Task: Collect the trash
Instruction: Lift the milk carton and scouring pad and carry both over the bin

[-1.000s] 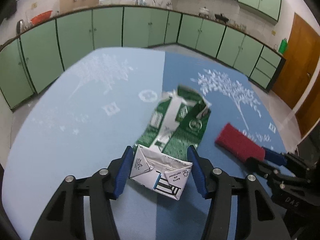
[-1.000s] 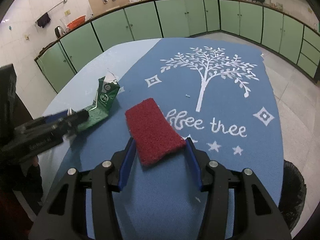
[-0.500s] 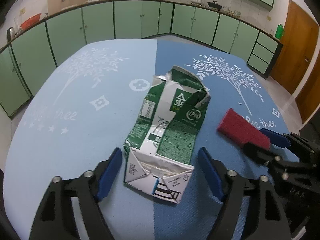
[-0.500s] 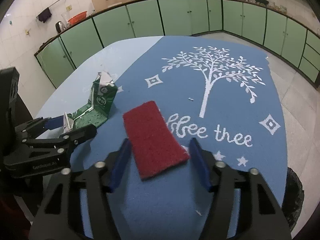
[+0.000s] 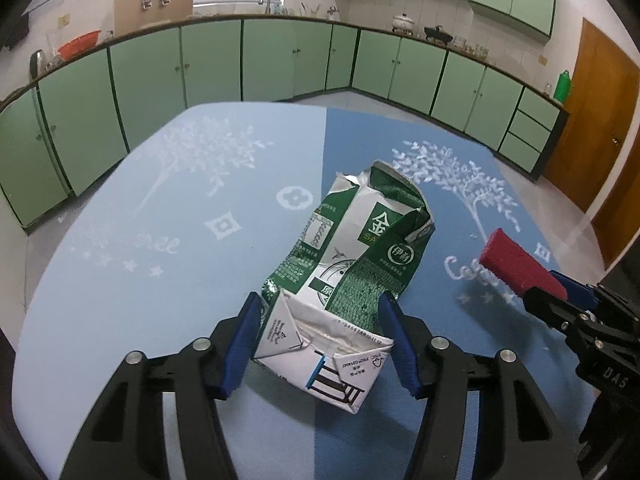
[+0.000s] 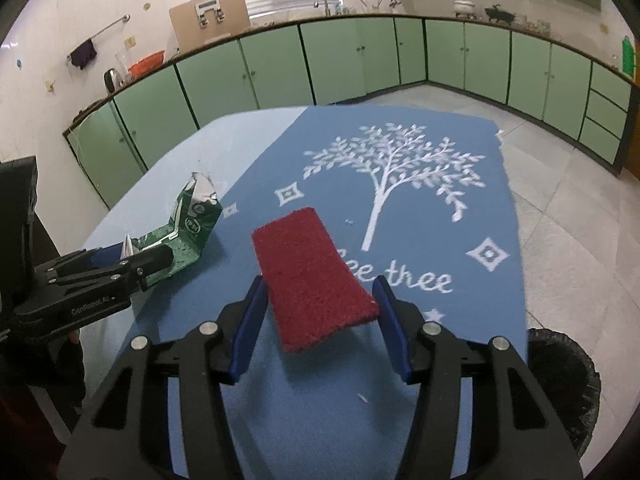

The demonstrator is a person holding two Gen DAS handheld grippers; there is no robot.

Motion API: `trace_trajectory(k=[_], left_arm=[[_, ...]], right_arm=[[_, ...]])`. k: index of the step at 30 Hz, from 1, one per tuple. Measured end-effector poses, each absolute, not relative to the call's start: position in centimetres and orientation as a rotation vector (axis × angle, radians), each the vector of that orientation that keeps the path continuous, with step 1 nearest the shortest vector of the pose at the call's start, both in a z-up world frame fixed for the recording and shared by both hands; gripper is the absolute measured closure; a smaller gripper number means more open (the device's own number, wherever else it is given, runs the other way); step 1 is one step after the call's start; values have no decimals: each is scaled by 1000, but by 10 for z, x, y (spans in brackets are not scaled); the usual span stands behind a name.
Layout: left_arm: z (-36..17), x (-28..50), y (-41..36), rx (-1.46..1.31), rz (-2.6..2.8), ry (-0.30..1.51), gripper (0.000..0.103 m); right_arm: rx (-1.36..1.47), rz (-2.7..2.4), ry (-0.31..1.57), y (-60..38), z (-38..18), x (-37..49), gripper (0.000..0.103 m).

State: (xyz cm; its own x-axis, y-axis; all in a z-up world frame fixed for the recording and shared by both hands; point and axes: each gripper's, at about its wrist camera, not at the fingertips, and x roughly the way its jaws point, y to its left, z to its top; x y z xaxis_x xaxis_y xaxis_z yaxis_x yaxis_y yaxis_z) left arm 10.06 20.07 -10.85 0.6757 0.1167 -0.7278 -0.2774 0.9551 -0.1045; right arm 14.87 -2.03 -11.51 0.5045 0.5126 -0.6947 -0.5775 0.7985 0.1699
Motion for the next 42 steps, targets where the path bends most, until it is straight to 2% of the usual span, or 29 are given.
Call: trace_trajectory(k=[12, 24, 34, 42], left_arm=[[-62, 95, 172, -180, 171, 700, 44], [-38, 112, 91, -109, -18, 658, 44], [-35, 130, 9, -66, -201, 650, 44], [-53, 142, -53, -35, -311, 698, 44]], right_arm=[[-27, 597, 709, -68, -70, 134, 51], [23, 443, 618, -155, -33, 110, 51], [73, 240, 609, -242, -40, 90, 51], [127, 112, 653, -292, -69, 79, 51]])
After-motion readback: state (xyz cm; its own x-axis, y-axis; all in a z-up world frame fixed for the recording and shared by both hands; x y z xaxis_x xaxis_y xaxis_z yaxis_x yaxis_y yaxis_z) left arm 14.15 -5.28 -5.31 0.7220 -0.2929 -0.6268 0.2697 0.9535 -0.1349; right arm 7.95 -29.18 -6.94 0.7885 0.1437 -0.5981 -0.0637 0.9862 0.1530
